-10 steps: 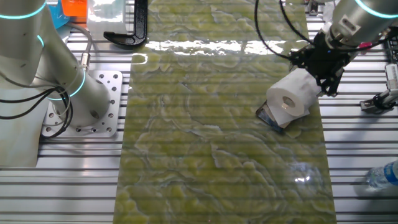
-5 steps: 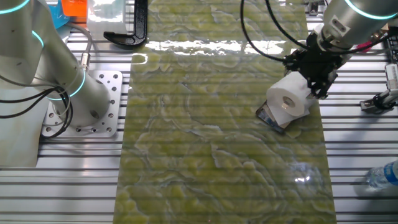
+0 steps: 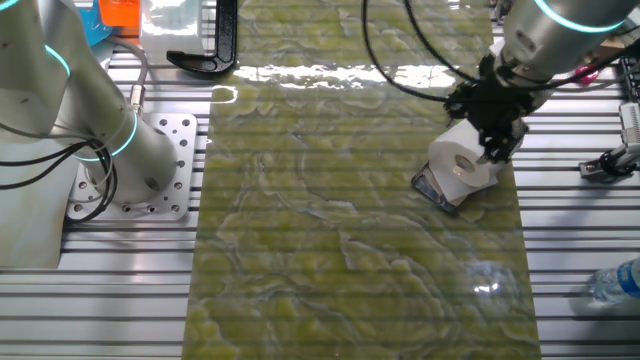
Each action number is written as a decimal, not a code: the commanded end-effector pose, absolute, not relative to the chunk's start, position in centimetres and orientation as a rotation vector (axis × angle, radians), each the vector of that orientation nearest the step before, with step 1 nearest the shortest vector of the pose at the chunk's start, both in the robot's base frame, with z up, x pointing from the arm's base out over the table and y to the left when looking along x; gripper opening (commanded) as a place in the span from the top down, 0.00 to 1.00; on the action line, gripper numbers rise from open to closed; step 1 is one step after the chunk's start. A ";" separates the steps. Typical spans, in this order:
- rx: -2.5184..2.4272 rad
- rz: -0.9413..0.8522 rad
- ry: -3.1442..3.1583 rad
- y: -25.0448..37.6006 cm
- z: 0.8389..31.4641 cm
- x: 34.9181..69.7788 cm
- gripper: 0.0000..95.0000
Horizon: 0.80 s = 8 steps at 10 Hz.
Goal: Put the toilet paper on its holder
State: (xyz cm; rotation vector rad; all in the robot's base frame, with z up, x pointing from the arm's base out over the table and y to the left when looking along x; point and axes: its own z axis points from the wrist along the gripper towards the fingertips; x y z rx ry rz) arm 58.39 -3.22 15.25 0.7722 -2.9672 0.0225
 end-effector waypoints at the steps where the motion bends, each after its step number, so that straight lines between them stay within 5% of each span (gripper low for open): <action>1: 0.461 0.032 -3.032 -4.4 15.5 55.9 1.00; 8: -0.023 0.014 -3.079 -7.0 15.3 51.5 1.00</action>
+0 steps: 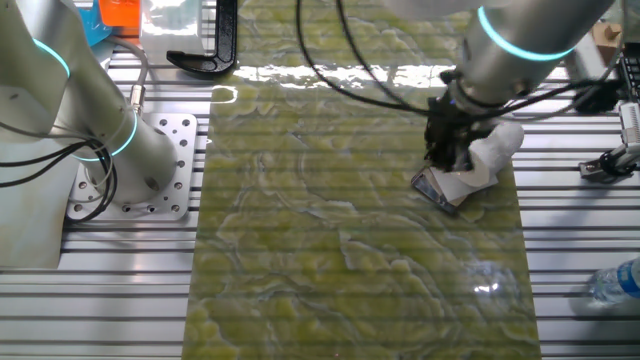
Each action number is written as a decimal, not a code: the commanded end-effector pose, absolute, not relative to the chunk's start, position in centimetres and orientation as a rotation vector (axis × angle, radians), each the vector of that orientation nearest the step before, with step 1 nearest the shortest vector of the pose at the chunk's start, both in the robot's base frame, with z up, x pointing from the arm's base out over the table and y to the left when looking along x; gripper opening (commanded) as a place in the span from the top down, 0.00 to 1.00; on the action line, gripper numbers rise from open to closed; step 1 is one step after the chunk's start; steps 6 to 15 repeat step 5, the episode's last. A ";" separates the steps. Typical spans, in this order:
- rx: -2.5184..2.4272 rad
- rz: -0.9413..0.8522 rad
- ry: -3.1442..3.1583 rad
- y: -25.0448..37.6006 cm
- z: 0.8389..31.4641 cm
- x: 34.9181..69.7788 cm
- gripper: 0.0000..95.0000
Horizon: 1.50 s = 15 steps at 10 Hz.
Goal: Put the toilet paper on its holder
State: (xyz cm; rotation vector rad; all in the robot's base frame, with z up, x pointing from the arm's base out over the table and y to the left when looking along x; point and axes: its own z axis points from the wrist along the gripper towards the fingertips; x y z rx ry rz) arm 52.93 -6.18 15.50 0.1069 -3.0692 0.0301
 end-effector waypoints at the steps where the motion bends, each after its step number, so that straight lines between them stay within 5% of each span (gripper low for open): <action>1: -0.030 0.014 -3.079 -7.0 15.3 51.4 1.00; 15: -0.077 -0.012 -3.074 -7.2 15.2 51.1 1.00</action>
